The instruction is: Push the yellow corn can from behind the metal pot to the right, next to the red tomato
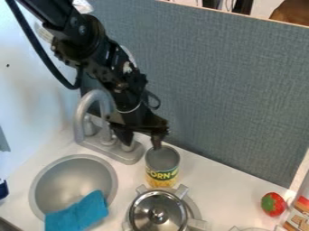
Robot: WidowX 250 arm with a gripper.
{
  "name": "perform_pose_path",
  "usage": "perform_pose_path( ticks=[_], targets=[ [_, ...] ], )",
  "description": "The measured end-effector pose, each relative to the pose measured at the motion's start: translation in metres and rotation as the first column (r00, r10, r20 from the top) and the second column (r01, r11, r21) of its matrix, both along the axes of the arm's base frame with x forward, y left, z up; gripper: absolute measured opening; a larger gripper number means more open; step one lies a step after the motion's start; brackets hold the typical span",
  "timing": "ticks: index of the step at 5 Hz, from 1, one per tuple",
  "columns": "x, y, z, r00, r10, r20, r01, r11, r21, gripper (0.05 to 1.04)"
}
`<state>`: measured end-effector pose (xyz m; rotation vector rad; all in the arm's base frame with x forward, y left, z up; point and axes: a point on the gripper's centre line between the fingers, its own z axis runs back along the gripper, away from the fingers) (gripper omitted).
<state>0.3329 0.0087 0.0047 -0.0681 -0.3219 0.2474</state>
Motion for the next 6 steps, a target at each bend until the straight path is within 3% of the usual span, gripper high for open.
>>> perform_pose_path(
  ticks=[1,2,3,4,5,6],
  targets=[
    [-0.009,0.023,-0.003,0.998,0.041,-0.050,-0.038,0.998,0.058,1.000],
    [-0.008,0.027,-0.031,0.995,0.066,-0.081,-0.059,0.995,0.082,1.000],
    [-0.001,0.026,-0.063,0.993,0.057,-0.107,-0.048,0.995,0.085,1.000],
    [0.014,0.018,-0.081,0.992,0.038,-0.117,-0.027,0.996,0.090,1.000],
    [0.021,0.011,-0.095,0.989,0.004,-0.147,0.013,0.994,0.109,1.000],
    [0.027,0.004,-0.093,0.991,-0.017,-0.130,0.030,0.995,0.100,1.000]
  ],
)
